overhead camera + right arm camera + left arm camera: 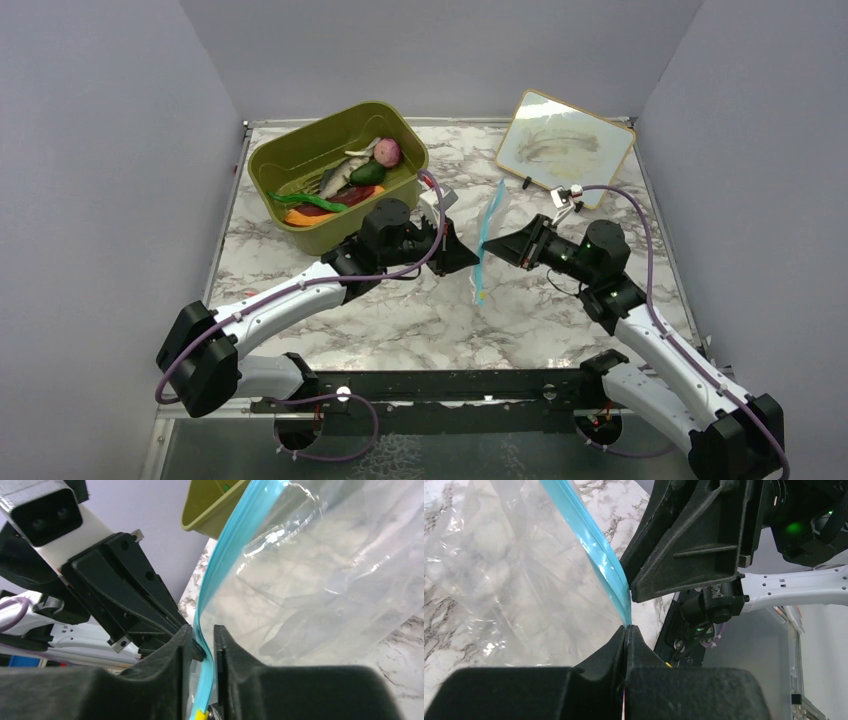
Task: Place the food in the zip-top bag and seal the zipper
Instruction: Pick up the zipper food storage bag at the center of the board, then open the zipper of the food storage bag at the center of the board.
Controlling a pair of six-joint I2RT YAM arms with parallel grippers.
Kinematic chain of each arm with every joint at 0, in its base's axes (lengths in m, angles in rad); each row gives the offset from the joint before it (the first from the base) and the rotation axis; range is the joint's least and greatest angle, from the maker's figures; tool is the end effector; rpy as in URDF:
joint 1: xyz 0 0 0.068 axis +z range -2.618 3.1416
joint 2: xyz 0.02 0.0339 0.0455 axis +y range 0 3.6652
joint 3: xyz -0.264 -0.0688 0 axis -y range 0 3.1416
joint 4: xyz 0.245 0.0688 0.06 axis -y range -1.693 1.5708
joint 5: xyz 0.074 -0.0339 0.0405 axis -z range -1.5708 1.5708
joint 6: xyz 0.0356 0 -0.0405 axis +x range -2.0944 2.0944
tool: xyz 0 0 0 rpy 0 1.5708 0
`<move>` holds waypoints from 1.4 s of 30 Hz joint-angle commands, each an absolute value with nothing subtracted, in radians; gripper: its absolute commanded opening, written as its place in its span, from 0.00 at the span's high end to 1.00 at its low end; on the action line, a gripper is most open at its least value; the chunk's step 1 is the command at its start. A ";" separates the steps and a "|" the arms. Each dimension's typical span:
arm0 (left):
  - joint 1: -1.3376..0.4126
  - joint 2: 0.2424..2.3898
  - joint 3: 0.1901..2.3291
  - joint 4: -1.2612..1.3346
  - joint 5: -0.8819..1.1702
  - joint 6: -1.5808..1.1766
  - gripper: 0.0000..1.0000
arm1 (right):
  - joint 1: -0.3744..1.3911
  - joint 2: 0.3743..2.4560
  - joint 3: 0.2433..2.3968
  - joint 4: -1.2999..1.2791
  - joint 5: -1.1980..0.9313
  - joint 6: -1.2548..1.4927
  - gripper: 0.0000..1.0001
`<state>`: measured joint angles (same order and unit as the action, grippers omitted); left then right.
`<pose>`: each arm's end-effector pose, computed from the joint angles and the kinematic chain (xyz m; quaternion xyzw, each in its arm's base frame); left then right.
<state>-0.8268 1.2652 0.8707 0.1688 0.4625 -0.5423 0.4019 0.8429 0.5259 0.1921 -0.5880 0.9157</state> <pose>0.1867 -0.2263 0.3028 0.2493 0.7335 -0.5223 0.3564 0.1751 0.0959 0.2783 -0.0031 0.7428 0.5595 0.3677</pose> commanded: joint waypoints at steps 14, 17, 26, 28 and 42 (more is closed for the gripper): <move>-0.830 1.235 0.822 0.245 0.536 -0.500 1.00 | 0.399 0.734 0.633 -0.136 -0.238 1.083 0.60; -0.830 1.229 0.810 0.252 0.536 -0.485 1.00 | 0.399 0.783 0.734 -0.278 -0.125 1.133 0.60; -0.830 1.238 0.806 0.256 0.546 -0.470 1.00 | 0.399 0.955 0.920 -0.500 0.024 1.221 0.60; -0.831 1.239 0.805 0.256 0.546 -0.465 1.00 | 0.399 0.984 0.937 -0.515 0.033 1.230 0.59; -0.831 1.253 0.809 0.242 0.552 -0.445 1.00 | 0.398 1.051 0.966 -0.390 -0.060 1.199 0.56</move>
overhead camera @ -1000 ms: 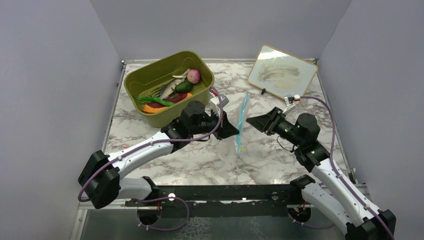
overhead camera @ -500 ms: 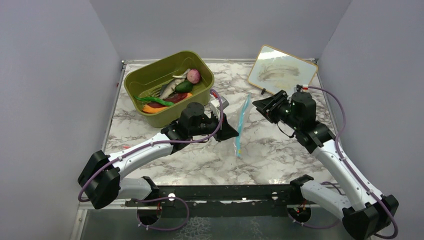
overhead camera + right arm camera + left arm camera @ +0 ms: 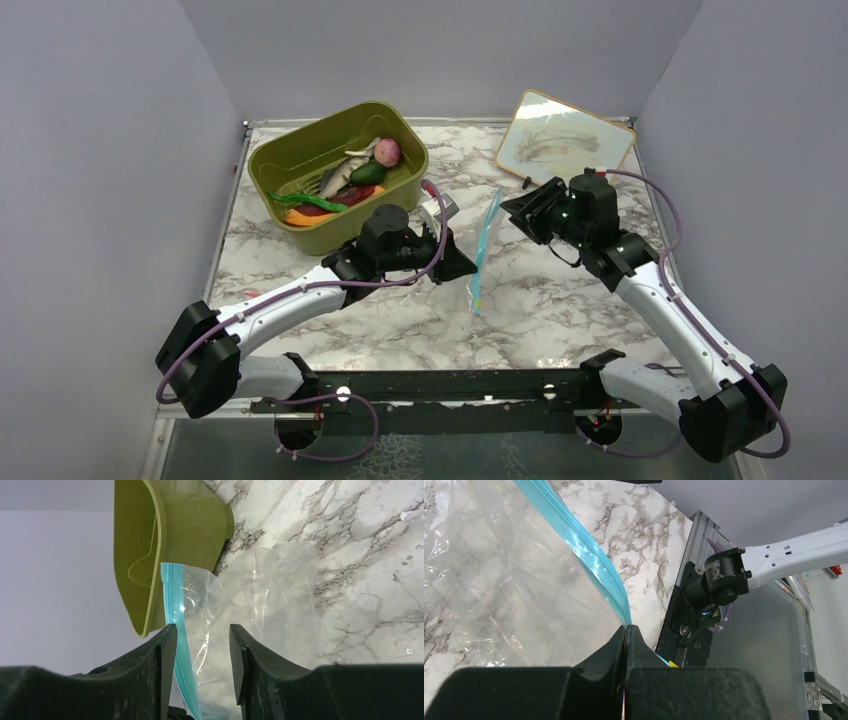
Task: Place the food in the zip-top bag and seal the zipper
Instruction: Open the zipper of the food storage bag at the center of the board.
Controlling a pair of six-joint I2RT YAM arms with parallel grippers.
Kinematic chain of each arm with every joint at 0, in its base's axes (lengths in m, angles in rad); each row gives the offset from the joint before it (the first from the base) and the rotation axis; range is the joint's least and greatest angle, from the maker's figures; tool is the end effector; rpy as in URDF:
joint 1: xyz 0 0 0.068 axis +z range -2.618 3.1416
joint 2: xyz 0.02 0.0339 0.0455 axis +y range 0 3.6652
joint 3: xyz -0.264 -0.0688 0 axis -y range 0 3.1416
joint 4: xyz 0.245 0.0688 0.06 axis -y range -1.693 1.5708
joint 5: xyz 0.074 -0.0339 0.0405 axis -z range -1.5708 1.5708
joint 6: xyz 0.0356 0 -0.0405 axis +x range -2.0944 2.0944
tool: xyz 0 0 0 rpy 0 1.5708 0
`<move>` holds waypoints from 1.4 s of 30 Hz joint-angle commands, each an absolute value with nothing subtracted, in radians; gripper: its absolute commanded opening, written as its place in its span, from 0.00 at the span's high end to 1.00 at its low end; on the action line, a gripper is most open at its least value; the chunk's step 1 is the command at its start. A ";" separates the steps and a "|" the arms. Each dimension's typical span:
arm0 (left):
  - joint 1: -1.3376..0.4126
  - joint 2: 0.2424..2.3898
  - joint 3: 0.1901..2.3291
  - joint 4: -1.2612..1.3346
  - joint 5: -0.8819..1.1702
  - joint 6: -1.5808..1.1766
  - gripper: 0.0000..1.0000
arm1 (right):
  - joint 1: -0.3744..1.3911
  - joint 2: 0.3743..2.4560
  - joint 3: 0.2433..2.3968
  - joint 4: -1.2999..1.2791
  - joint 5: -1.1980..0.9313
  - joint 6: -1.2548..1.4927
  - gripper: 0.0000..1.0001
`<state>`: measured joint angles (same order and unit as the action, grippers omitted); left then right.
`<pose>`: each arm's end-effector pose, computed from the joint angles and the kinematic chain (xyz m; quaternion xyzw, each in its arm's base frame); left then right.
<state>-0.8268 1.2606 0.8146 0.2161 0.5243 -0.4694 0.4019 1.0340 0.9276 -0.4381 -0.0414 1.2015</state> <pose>0.1822 -0.2243 0.2895 0.2930 0.7161 -0.5242 0.3558 0.2099 0.0908 0.3173 0.3297 0.8063 0.3652 0.3284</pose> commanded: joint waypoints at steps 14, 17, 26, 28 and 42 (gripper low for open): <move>-0.831 1.261 0.809 0.241 0.548 -0.443 1.00 | 0.398 1.093 0.970 -0.327 -0.138 1.183 0.55; -0.831 1.263 0.808 0.241 0.545 -0.440 1.00 | 0.398 1.093 0.967 -0.325 -0.139 1.179 0.55; -0.831 1.270 0.816 0.240 0.539 -0.444 1.00 | 0.399 1.114 0.935 -0.351 -0.129 1.183 0.57; -0.831 1.269 0.812 0.240 0.535 -0.444 1.00 | 0.399 1.119 0.929 -0.353 -0.123 1.180 0.60; -0.831 1.273 0.801 0.248 0.526 -0.442 1.00 | 0.398 1.156 0.875 -0.350 -0.135 1.099 0.88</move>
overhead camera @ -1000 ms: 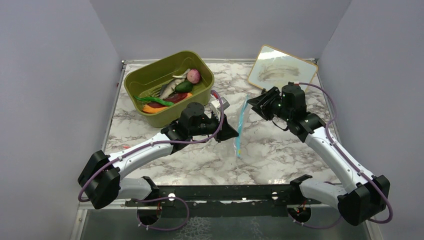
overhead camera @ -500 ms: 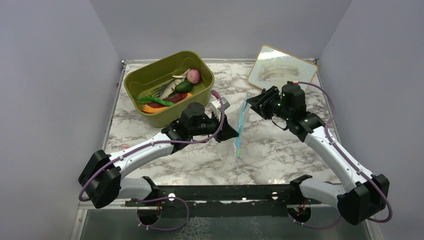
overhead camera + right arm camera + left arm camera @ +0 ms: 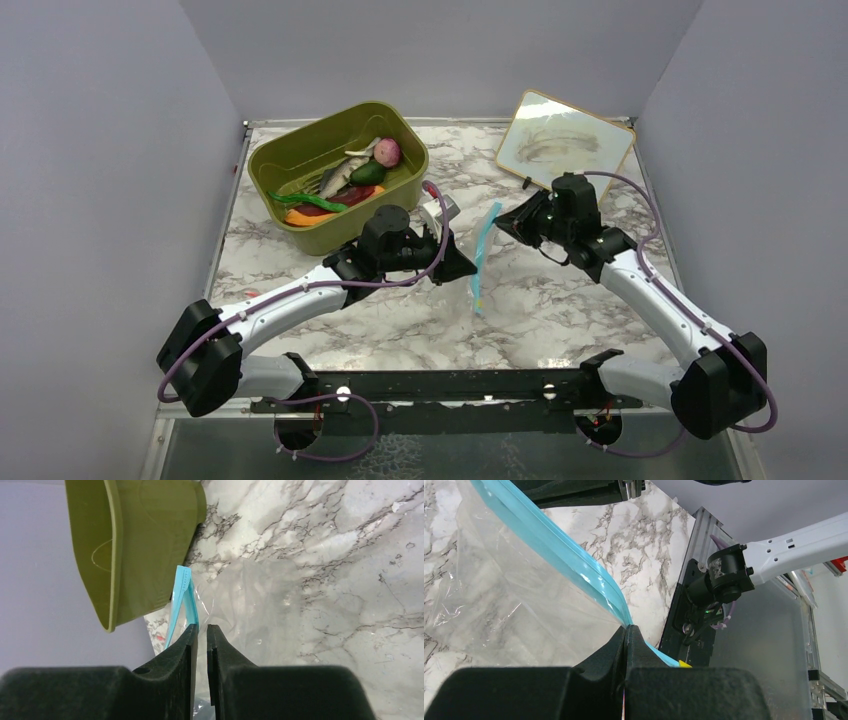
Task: Place the food in the zip-top bag and seal the zipper
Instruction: Open the zipper of the food storage bag at the center of the board.
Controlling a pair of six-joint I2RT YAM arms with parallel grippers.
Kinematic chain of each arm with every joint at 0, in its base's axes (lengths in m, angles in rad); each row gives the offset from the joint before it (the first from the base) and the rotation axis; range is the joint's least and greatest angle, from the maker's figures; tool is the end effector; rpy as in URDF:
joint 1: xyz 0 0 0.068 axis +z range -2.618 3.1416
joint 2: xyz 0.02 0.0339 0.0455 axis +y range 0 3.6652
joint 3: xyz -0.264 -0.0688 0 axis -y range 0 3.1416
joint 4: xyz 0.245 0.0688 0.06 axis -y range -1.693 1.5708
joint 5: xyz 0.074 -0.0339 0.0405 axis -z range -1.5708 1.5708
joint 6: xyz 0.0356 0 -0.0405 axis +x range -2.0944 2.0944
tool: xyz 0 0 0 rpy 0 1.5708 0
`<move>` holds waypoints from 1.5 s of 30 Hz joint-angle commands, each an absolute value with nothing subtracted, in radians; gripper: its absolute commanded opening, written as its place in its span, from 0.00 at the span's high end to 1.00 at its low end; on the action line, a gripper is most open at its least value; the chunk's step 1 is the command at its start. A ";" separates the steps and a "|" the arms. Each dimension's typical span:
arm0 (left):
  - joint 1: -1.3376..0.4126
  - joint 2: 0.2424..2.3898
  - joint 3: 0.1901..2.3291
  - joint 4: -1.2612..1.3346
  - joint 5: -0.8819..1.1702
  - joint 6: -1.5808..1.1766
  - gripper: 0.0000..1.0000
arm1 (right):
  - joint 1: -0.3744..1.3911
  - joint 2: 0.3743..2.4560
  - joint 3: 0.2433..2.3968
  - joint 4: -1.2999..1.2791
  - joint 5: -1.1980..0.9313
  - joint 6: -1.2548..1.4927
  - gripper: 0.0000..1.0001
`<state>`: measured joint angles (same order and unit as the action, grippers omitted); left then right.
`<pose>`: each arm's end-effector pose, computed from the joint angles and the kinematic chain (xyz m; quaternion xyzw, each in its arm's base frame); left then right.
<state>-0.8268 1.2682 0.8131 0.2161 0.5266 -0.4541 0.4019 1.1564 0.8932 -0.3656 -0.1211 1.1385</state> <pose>0.1829 -0.2252 0.2869 0.2987 0.7163 -0.5205 0.3560 0.2324 0.1034 0.2850 0.2946 0.8397 0.3541 0.2876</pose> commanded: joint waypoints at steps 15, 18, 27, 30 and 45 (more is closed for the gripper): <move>-0.831 1.260 0.848 0.160 0.517 -0.333 1.00 | 0.399 1.092 0.952 -0.374 -0.186 1.132 0.75; -0.831 1.261 0.860 0.138 0.512 -0.316 1.00 | 0.399 1.089 0.966 -0.378 -0.185 1.128 0.75; -0.831 1.265 0.878 0.110 0.521 -0.302 1.00 | 0.399 1.126 0.973 -0.373 -0.164 1.129 0.73; -0.831 1.269 0.876 0.110 0.524 -0.304 1.00 | 0.399 1.144 0.976 -0.361 -0.177 1.135 0.73; -0.834 1.283 0.870 0.132 0.540 -0.321 1.00 | 0.398 1.180 0.934 -0.334 -0.214 1.181 0.79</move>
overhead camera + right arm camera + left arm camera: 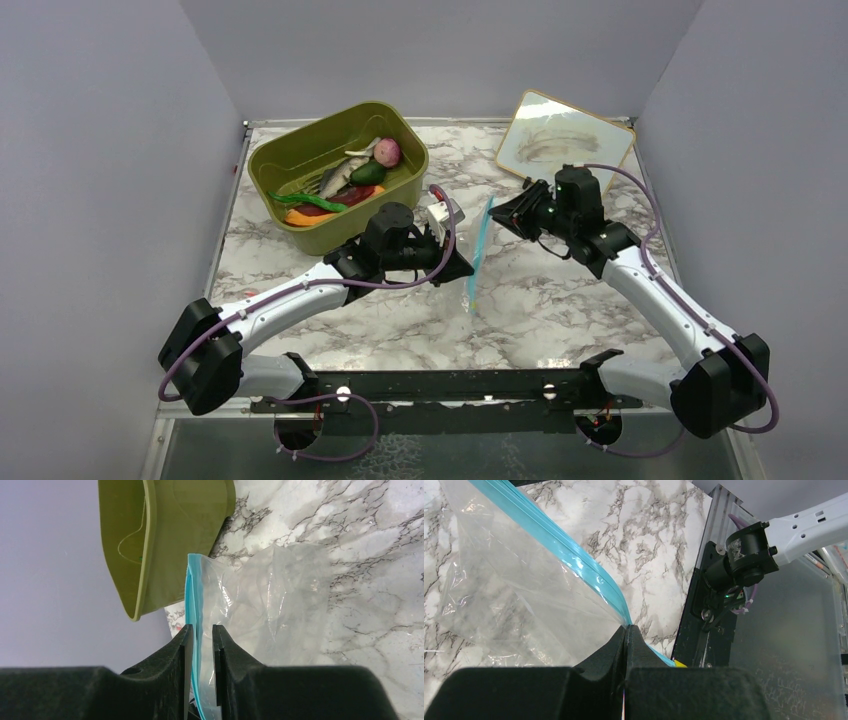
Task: Place the food in the zip-top bag and seal the zipper
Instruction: Open the zipper of the food storage bag at the center of the board.
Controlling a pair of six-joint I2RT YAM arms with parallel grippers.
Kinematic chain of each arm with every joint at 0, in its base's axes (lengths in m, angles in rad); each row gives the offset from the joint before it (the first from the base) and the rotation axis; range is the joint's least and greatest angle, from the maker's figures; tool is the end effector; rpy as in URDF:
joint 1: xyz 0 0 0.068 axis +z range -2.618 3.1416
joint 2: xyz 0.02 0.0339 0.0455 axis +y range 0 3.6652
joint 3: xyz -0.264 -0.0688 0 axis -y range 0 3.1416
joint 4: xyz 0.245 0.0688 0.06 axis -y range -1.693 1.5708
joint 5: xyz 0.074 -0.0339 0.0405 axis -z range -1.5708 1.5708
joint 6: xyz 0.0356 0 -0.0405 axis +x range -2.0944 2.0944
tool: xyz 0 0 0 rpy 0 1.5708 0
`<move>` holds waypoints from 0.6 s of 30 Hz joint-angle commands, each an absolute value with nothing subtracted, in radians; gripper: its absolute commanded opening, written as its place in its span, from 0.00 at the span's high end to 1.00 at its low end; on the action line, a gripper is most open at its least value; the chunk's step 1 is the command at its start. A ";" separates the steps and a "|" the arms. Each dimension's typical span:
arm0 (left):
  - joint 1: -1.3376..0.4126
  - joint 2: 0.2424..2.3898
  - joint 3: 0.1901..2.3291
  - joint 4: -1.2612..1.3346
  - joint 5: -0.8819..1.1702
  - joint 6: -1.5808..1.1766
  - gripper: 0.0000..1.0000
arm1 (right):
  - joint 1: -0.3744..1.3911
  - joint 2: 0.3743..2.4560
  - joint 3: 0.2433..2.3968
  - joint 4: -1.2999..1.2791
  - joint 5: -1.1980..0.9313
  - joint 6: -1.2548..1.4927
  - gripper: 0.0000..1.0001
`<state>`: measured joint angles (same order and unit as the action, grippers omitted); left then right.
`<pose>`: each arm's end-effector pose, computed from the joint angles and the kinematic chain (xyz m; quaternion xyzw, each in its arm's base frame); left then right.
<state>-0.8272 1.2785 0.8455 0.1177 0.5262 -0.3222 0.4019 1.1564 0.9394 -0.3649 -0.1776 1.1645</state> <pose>0.1839 -0.2264 0.2855 0.3431 0.7186 -0.4850 0.3616 0.2340 0.1063 0.3011 0.2872 0.8295 0.3888 0.2799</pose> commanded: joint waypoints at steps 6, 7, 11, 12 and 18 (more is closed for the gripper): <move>-0.836 1.282 0.870 0.134 0.532 -0.319 1.00 | 0.399 1.201 0.933 -0.342 -0.227 1.192 0.80; -0.836 1.282 0.870 0.135 0.531 -0.319 1.00 | 0.398 1.202 0.934 -0.341 -0.227 1.191 0.80; -0.836 1.282 0.870 0.138 0.534 -0.315 1.00 | 0.399 1.208 0.941 -0.338 -0.223 1.183 0.80; -0.836 1.282 0.870 0.138 0.535 -0.315 1.00 | 0.399 1.209 0.943 -0.339 -0.220 1.181 0.80; -0.837 1.278 0.871 0.136 0.536 -0.311 1.00 | 0.399 1.210 0.942 -0.335 -0.199 1.154 0.90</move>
<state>-0.8326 1.2785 0.8455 0.1177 0.5262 -0.3222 0.4019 1.2041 0.9394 -0.3618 -0.2035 1.1767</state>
